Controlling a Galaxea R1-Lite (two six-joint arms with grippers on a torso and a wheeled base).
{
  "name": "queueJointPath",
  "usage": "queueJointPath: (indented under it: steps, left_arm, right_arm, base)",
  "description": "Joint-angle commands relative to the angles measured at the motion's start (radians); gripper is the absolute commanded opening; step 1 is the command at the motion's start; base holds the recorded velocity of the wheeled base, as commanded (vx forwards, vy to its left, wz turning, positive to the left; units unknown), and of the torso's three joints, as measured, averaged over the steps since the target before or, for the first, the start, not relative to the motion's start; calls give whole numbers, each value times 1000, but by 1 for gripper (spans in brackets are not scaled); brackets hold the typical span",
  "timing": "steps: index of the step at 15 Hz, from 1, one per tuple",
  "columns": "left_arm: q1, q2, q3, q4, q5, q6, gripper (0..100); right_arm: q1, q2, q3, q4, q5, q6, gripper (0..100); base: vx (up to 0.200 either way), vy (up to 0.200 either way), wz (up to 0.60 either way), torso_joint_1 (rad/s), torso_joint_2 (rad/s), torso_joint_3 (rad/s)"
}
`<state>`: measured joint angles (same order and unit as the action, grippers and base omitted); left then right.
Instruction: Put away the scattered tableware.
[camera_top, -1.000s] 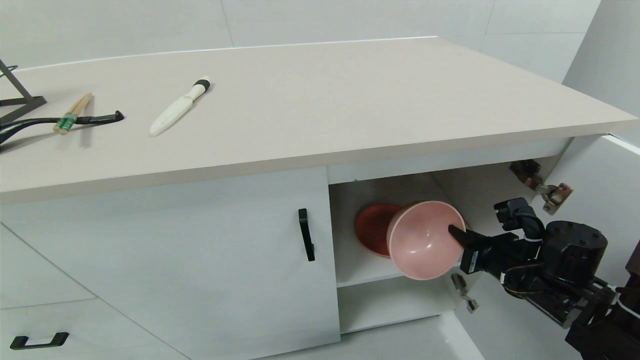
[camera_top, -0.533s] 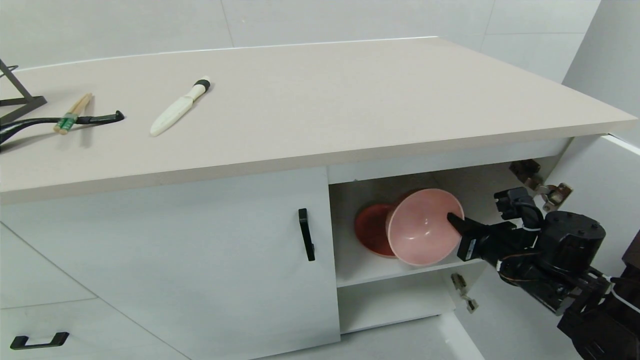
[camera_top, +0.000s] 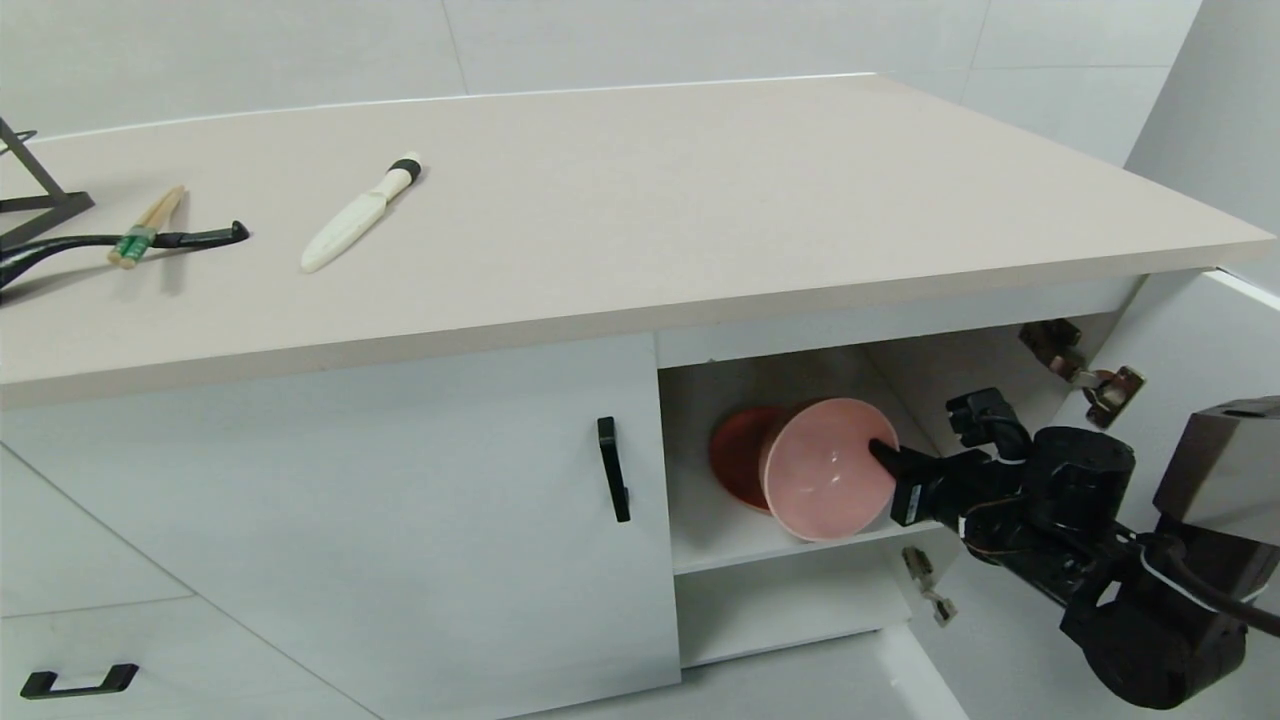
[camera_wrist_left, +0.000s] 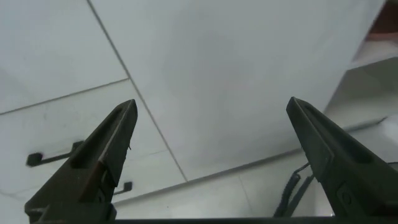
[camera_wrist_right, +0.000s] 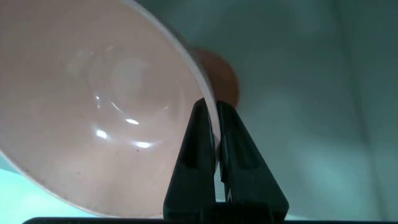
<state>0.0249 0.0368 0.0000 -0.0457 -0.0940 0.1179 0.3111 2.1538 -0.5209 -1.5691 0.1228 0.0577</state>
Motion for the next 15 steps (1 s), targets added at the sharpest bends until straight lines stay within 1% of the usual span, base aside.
queueJointPath:
  steps: [1, 2, 3, 5, 6, 7, 8, 9, 11, 13, 15]
  left_arm:
    - [-17, -37, 0, 0, 56, -21, 100]
    - [-19, -37, 0, 24, 71, -15, 100]
    - [-19, -37, 0, 40, 88, -23, 100]
    - [-17, -37, 0, 41, 99, -26, 100]
    - [-19, -37, 0, 41, 99, -27, 100]
    - [-19, -37, 0, 41, 99, -29, 100]
    - [-19, -37, 0, 41, 99, -29, 100]
    - [-17, -37, 0, 41, 99, -29, 100]
    - [-19, -37, 0, 41, 99, -29, 100]
    - [-19, -37, 0, 41, 99, -30, 100]
    - [-19, -37, 0, 41, 99, -30, 100]
  right_arm:
    - [-6, 55, -68, -2, 15, -1, 0]
    - [-6, 55, -76, -2, 15, -1, 0]
    - [-6, 55, -94, -2, 17, -2, 0]
    - [-6, 57, -107, -2, 20, -2, 0]
    - [-6, 58, -113, -2, 20, -2, 0]
    - [-6, 66, -154, -2, 23, -4, 0]
    - [-6, 64, -165, -2, 24, -4, 0]
    - [-6, 63, -200, 49, 28, -4, 0]
    - [-6, 81, -258, 69, 28, -6, 0]
    - [-3, 84, -263, 103, 28, -6, 0]
    - [-3, 98, -263, 106, 26, -6, 0]
  base:
    - [0, 0, 0, 0, 0, 0]
    - [0, 0, 0, 0, 0, 0]
    - [0, 0, 0, 0, 0, 0]
    - [0, 0, 0, 0, 0, 0]
    - [0, 0, 0, 0, 0, 0]
    - [0, 0, 0, 0, 0, 0]
    - [0, 0, 0, 0, 0, 0]
    - [0, 0, 0, 0, 0, 0]
    - [0, 0, 0, 0, 0, 0]
    - [0, 0, 0, 0, 0, 0]
    - [0, 0, 0, 0, 0, 0]
